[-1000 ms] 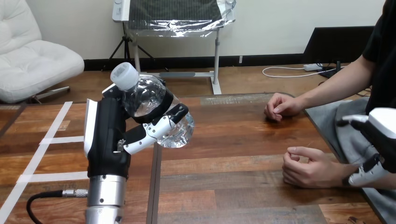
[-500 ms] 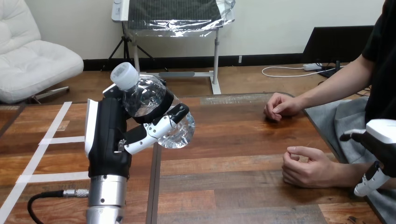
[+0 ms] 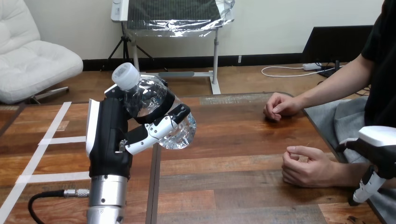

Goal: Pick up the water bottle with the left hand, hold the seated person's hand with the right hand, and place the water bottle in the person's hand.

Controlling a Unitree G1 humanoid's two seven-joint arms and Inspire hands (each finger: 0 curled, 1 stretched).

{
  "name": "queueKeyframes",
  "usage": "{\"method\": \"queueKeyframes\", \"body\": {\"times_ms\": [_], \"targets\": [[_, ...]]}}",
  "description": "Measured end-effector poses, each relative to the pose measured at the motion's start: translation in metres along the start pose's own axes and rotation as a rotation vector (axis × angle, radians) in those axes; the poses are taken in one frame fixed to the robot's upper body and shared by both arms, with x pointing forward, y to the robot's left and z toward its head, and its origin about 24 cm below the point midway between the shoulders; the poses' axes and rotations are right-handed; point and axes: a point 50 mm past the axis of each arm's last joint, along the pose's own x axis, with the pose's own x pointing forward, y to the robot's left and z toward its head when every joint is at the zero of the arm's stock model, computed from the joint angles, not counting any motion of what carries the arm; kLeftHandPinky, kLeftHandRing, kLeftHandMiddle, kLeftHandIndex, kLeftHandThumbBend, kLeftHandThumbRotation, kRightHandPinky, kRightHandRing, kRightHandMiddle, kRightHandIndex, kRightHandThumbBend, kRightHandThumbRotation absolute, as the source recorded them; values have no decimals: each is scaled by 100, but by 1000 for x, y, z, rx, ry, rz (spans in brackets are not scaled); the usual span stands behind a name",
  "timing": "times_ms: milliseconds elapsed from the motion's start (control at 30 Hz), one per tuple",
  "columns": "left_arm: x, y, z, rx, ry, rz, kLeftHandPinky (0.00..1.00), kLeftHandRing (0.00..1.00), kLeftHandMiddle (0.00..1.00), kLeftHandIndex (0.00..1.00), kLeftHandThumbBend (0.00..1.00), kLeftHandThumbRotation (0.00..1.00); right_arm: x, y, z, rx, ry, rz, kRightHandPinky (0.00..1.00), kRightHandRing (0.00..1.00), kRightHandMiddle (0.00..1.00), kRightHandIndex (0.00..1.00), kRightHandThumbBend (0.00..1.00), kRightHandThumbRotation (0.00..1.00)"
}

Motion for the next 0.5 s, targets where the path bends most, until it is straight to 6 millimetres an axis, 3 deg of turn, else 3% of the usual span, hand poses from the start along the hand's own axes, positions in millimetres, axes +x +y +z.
{"method": "queueKeyframes", "body": {"times_ms": [500], "targets": [[0, 2, 0, 4, 0, 1, 43, 41, 43, 51, 60, 0, 15, -1, 2, -65, 10, 65, 88, 94, 93, 88, 75, 4]]}}
